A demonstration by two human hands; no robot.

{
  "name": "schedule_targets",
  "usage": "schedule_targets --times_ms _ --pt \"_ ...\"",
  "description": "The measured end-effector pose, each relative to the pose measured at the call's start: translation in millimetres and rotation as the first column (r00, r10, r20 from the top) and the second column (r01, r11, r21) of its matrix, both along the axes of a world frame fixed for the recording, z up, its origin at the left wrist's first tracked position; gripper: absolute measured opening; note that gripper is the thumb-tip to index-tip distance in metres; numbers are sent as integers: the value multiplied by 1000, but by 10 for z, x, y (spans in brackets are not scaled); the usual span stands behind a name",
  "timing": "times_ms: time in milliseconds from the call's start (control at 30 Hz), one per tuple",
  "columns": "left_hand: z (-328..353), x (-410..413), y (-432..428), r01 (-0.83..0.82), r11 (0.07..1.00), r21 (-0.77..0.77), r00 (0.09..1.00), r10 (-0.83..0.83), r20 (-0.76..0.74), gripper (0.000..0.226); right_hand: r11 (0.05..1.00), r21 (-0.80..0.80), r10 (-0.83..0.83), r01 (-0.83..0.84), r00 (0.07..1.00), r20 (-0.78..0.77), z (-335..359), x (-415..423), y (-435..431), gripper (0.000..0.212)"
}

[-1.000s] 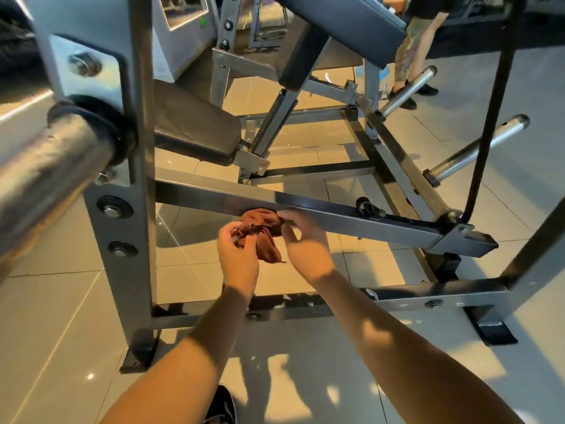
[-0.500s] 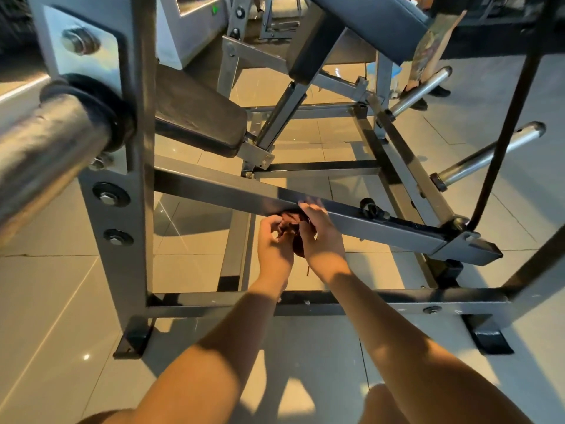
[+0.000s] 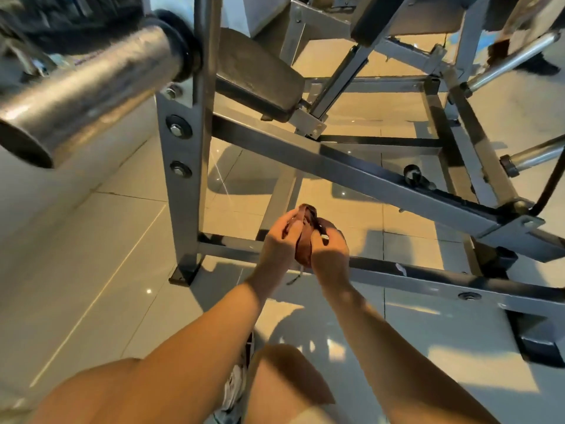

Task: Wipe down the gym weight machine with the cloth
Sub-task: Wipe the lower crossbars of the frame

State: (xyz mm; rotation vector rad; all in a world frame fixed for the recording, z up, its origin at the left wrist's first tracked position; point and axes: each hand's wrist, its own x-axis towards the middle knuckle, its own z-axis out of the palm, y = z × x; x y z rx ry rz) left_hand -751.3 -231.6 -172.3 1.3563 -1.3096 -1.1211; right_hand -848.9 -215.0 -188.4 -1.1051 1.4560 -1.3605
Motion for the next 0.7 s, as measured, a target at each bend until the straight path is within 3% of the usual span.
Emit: schedule_targets --times_ms 67,100,200,333,500,600,700 --pt "-129 202 151 52 998 -42 985 -45 164 33 999 -38 31 -32 999 -20 -51 139 106 17" --pt "-192 301 221 32 999 18 986 -35 165 32 998 -25 52 -52 998 -32 -86 201 136 17" --pt "-257 519 406 4 997 80 993 -13 114 34 989 92 110 -113 993 36 -160 425 226 18" --pt "-203 772 451 -60 997 50 992 54 114 43 979 -6 201 -202 977 -74 -131 714 332 24" --pt "-178 1019 522 -92 994 66 994 88 61 31 972 34 233 -234 972 35 -55 890 296 26" --pt "-182 1190 584 -22 995 92 1000 24 -20 29 948 108 305 -299 951 -50 -127 1057 228 35" --pt "-286 1337 603 -84 991 105 995 89 -44 31 917 116 392 -382 917 -74 -241 1265 214 40"
